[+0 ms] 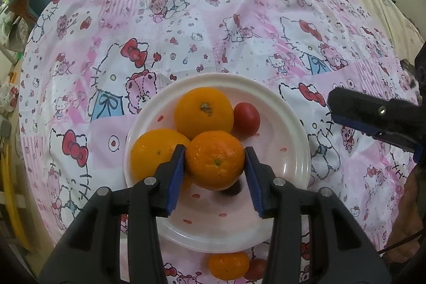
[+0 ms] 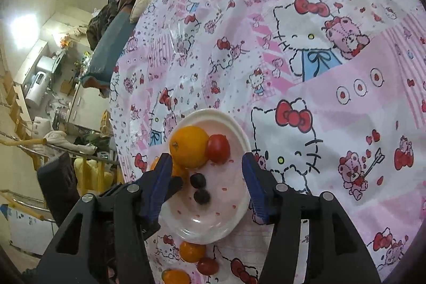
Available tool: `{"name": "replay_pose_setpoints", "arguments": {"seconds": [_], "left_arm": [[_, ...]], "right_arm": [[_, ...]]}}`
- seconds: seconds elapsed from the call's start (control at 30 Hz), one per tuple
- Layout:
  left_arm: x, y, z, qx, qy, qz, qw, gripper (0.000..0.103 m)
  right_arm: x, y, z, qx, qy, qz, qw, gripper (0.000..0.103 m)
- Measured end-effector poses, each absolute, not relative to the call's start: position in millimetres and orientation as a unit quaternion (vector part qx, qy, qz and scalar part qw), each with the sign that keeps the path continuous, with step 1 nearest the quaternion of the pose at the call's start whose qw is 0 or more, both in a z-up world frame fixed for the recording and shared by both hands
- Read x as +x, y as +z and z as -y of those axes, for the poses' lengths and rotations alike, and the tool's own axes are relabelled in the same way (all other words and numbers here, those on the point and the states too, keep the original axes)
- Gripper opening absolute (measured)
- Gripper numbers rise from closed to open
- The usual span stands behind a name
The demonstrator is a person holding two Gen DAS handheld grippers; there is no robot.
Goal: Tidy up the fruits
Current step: 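Lower the orange and grape onto the plate and open both grippers, then withdraw both open grippers from the plate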
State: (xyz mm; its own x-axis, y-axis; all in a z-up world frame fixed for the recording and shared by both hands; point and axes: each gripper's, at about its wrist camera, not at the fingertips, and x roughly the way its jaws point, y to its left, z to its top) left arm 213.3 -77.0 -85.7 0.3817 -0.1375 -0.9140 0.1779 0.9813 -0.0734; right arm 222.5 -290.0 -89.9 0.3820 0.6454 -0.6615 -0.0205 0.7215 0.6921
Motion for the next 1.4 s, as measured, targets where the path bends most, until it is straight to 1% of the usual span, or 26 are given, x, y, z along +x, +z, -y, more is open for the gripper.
{"name": "replay_pose_setpoints", "arguments": {"seconds": [0.03, 0.07, 0.1, 0.13, 0.6, 0.83, 0.97, 1.4], "left_arm": [[213, -85, 77, 0.012, -0.103, -0.549, 0.829, 0.051], [212, -84, 77, 0.004, -0.11, -0.547, 0.83, 0.072], [210, -81, 76, 0.0, -0.107, -0.542, 0.834, 0.085], [208, -77, 74, -0.003, -0.103, -0.531, 0.841, 0.086], [192, -47, 55, -0.002, -0.076, -0.479, 0.874, 0.086], [174, -34, 35, -0.026, -0.061, -0.469, 0.881, 0.086], [160, -28, 26, -0.018, -0.049, -0.463, 0.885, 0.086], [118, -21, 2, -0.024, -0.034, -0.468, 0.883, 0.086]], "right_arm": [[223, -88, 291, 0.307, 0.215, -0.511, 0.774, 0.058], [223, -86, 293, 0.308, 0.213, -0.51, 0.774, 0.058], [222, -83, 294, 0.311, 0.212, -0.508, 0.775, 0.058], [222, -79, 295, 0.312, 0.216, -0.503, 0.777, 0.058], [202, -51, 294, 0.277, 0.219, -0.483, 0.801, 0.058], [179, -40, 288, 0.258, 0.221, -0.482, 0.808, 0.058], [165, -36, 286, 0.243, 0.22, -0.481, 0.813, 0.058], [122, -42, 290, 0.252, 0.208, -0.493, 0.806, 0.058]]}}
